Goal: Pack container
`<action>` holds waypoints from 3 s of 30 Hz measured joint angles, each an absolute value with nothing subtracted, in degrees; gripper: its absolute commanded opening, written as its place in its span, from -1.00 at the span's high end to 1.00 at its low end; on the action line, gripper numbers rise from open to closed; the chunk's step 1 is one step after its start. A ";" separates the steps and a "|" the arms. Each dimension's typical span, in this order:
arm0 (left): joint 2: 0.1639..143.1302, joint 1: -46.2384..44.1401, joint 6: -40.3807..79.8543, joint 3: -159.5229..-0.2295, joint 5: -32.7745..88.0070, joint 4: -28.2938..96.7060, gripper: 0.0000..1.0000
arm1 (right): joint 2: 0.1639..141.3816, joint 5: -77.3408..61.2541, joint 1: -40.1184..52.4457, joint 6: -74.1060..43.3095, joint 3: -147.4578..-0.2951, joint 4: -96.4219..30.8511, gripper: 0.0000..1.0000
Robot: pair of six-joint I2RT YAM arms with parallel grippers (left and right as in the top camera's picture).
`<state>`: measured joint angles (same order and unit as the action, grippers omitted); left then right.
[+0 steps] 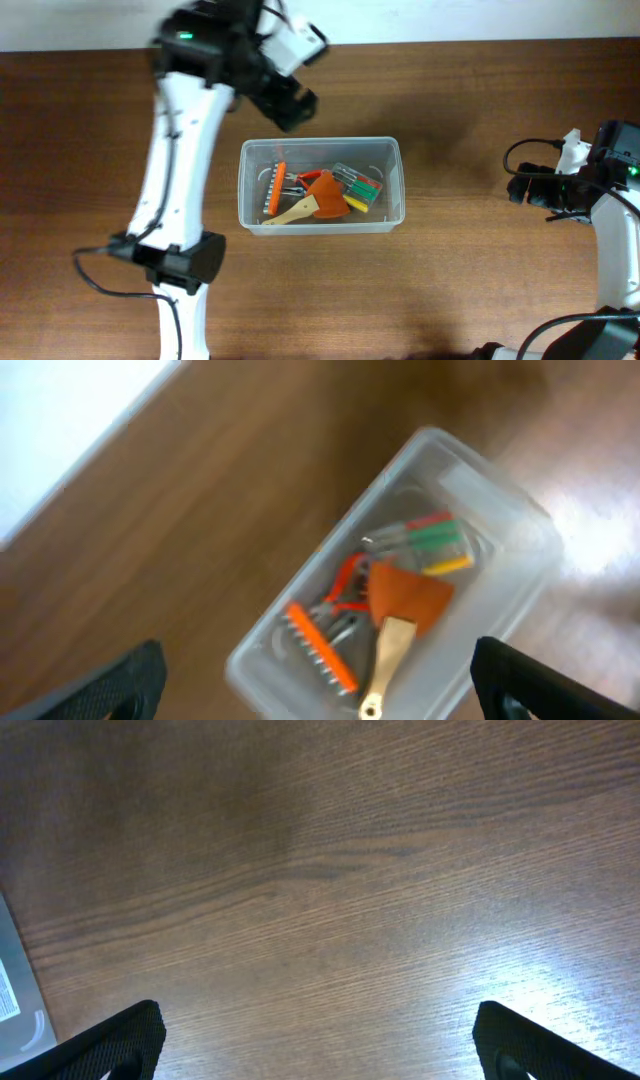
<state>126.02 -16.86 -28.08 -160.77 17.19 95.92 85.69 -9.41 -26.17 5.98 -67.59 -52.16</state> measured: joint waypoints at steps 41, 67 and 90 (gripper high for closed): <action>38.15 -24.05 3.38 -83.72 6.59 77.14 -0.98 | 85.80 -9.39 -26.17 5.96 -67.59 -52.14 -0.97; 36.07 -19.92 -10.74 -68.88 5.78 60.58 -0.98 | 85.80 -9.41 -26.17 5.96 -67.57 -52.16 -0.97; 6.52 -5.28 -11.60 -18.41 2.26 18.65 -0.98 | 85.80 -9.41 -26.17 6.00 -67.59 -52.18 -0.97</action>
